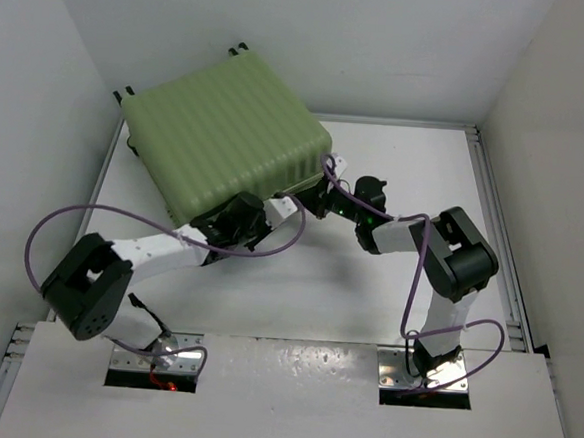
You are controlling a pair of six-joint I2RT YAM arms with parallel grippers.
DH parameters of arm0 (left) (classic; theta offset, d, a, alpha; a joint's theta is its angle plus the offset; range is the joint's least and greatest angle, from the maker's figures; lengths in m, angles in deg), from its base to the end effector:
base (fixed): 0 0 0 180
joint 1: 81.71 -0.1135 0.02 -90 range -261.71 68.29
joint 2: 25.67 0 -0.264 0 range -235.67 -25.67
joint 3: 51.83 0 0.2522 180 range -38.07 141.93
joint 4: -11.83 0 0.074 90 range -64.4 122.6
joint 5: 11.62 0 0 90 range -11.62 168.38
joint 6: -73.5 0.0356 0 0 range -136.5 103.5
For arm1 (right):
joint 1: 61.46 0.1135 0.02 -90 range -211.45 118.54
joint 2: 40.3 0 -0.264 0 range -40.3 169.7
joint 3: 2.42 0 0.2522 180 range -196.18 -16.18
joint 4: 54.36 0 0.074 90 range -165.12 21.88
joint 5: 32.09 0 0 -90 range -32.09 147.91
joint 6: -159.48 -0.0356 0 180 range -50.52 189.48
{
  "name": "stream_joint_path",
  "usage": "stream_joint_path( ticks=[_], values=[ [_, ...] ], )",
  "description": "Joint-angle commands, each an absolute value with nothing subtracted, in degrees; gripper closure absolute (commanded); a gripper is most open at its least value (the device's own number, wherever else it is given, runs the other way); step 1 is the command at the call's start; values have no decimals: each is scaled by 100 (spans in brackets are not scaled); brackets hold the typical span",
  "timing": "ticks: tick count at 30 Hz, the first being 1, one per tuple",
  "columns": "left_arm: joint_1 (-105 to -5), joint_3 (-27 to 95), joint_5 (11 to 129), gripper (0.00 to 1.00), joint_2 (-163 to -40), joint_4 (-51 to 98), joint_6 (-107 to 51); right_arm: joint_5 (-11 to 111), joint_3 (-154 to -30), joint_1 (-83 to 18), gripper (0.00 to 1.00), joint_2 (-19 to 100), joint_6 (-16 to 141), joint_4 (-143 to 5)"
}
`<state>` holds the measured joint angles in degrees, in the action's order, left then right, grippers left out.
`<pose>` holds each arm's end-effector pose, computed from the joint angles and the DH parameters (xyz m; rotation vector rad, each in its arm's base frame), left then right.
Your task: Pack the luggage
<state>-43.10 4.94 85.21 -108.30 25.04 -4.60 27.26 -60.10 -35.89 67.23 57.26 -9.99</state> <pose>0.2355 -0.1826 0.1964 0.9016 2.0610 -0.1168 0.3226 0.1745 0.1625 -0.6142 1.6290 0.9351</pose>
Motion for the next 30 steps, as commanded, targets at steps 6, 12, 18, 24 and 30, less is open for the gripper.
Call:
stream_joint_path(
  ticks=[6,12,18,24,30],
  values=[
    [-4549,-317,8796,100,-9063,4088,11,3690,-5811,-4194,100,6386,6237,-1116],
    [-4935,-563,8796,100,-8728,4255,292,3778,-5267,-4291,100,5815,6307,-1372],
    [-5288,-616,8533,100,-8536,4256,599,3962,-5089,-4405,100,5752,6570,-1398],
    [-5482,-879,8119,100,-8157,4256,1171,3972,-5651,-4572,100,6332,6746,-1337],
    [-5596,-933,8171,100,-8157,4309,1339,4121,-6432,-4809,100,6981,6861,-1372]
  ],
)
